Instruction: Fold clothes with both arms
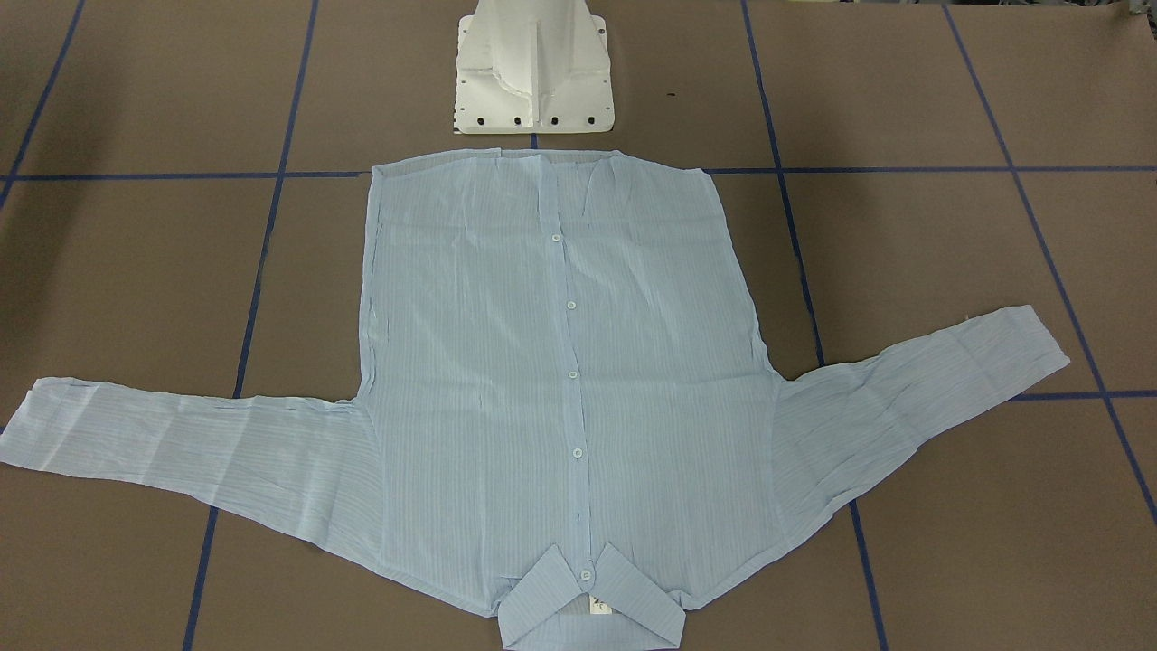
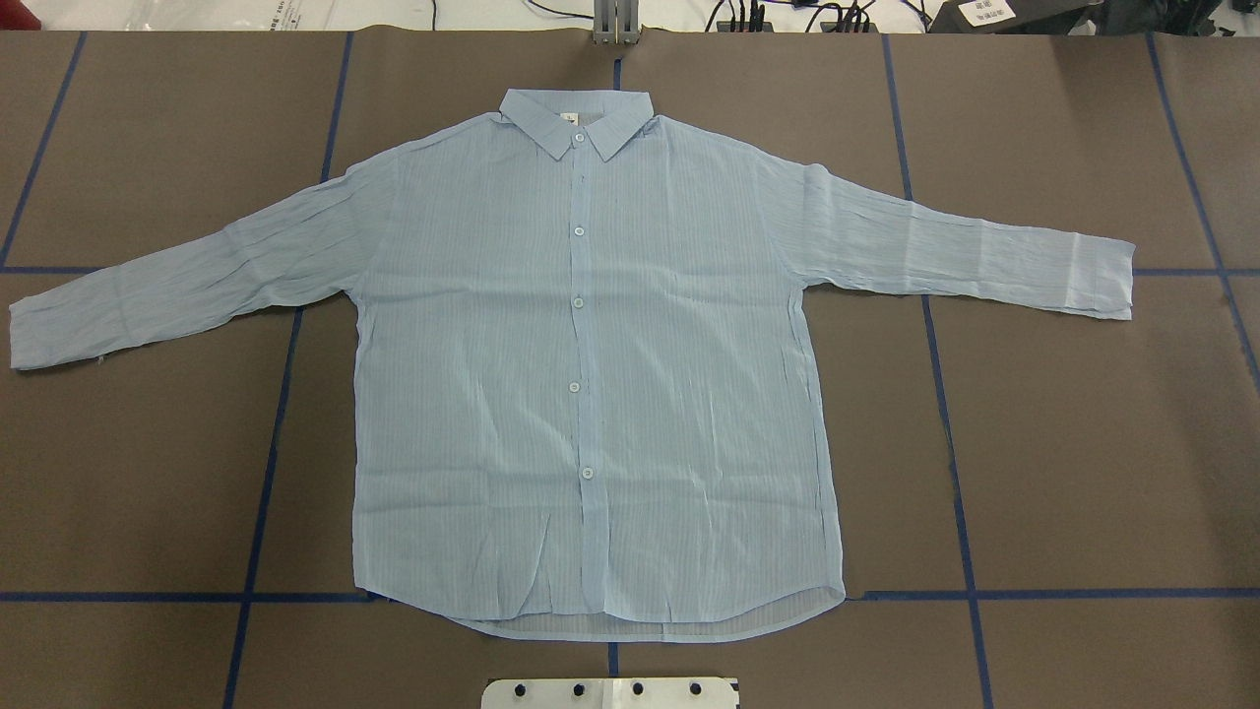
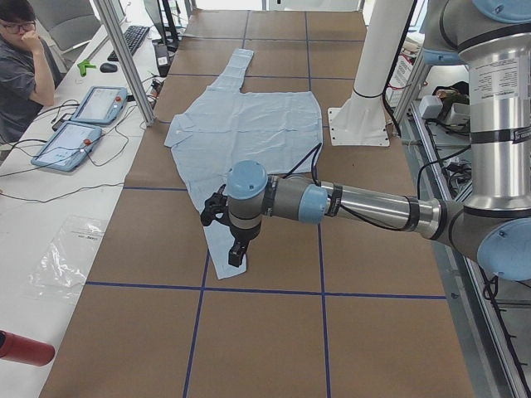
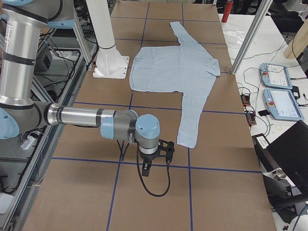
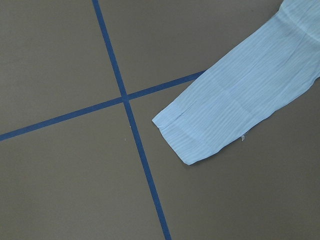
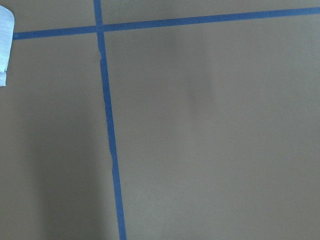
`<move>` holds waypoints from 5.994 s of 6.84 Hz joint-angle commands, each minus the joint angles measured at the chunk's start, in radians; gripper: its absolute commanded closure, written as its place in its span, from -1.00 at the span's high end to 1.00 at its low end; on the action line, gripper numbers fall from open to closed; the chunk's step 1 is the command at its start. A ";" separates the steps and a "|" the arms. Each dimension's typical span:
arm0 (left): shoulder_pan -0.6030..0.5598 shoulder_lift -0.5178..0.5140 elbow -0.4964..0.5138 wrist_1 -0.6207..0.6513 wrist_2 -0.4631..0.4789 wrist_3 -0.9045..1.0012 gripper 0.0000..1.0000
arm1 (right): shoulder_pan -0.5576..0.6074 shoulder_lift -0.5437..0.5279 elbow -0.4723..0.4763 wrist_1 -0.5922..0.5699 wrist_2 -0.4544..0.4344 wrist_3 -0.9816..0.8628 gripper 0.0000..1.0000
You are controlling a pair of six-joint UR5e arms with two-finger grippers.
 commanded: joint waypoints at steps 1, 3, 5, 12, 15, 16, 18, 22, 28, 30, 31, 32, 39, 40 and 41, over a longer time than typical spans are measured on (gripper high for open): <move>0.000 0.002 -0.006 -0.063 -0.002 0.002 1.00 | 0.000 0.000 0.005 0.002 0.000 0.000 1.00; 0.003 -0.005 -0.057 -0.087 0.013 -0.006 1.00 | 0.000 0.026 0.010 0.014 0.008 0.003 1.00; 0.005 -0.113 -0.047 -0.107 0.008 -0.009 1.00 | 0.000 0.064 0.012 0.298 0.009 0.018 1.00; 0.002 -0.164 0.007 -0.298 0.039 -0.009 1.00 | -0.358 0.308 -0.316 0.808 -0.099 0.511 0.99; 0.002 -0.164 0.016 -0.317 0.041 -0.008 1.00 | -0.477 0.383 -0.609 1.154 -0.195 0.661 0.78; 0.002 -0.163 0.020 -0.334 0.041 -0.009 1.00 | -0.479 0.383 -0.634 1.156 -0.196 0.657 0.64; 0.002 -0.163 0.022 -0.334 0.041 -0.008 1.00 | -0.479 0.383 -0.669 1.159 -0.205 0.654 0.55; 0.002 -0.158 0.024 -0.335 0.041 -0.002 1.00 | -0.511 0.399 -0.682 1.157 -0.253 0.652 0.47; 0.002 -0.158 0.025 -0.335 0.041 0.000 1.00 | -0.518 0.419 -0.686 1.150 -0.258 0.655 -1.00; 0.002 -0.158 0.025 -0.335 0.041 0.000 1.00 | -0.517 0.410 -0.680 1.157 -0.256 0.654 -1.00; 0.002 -0.158 0.025 -0.335 0.041 0.000 1.00 | -0.509 0.405 -0.674 1.159 -0.253 0.652 -1.00; 0.002 -0.158 0.025 -0.335 0.041 0.000 1.00 | -0.503 0.406 -0.676 1.153 -0.253 0.646 -1.00; 0.002 -0.158 0.025 -0.335 0.041 0.000 1.00 | -0.457 0.466 -0.765 1.148 -0.212 0.617 -0.39; 0.002 -0.158 0.025 -0.335 0.041 0.000 1.00 | -0.457 0.463 -0.763 1.153 -0.212 0.618 -0.36; 0.002 -0.158 0.025 -0.335 0.041 0.000 1.00 | -0.457 0.460 -0.762 1.159 -0.209 0.621 -0.31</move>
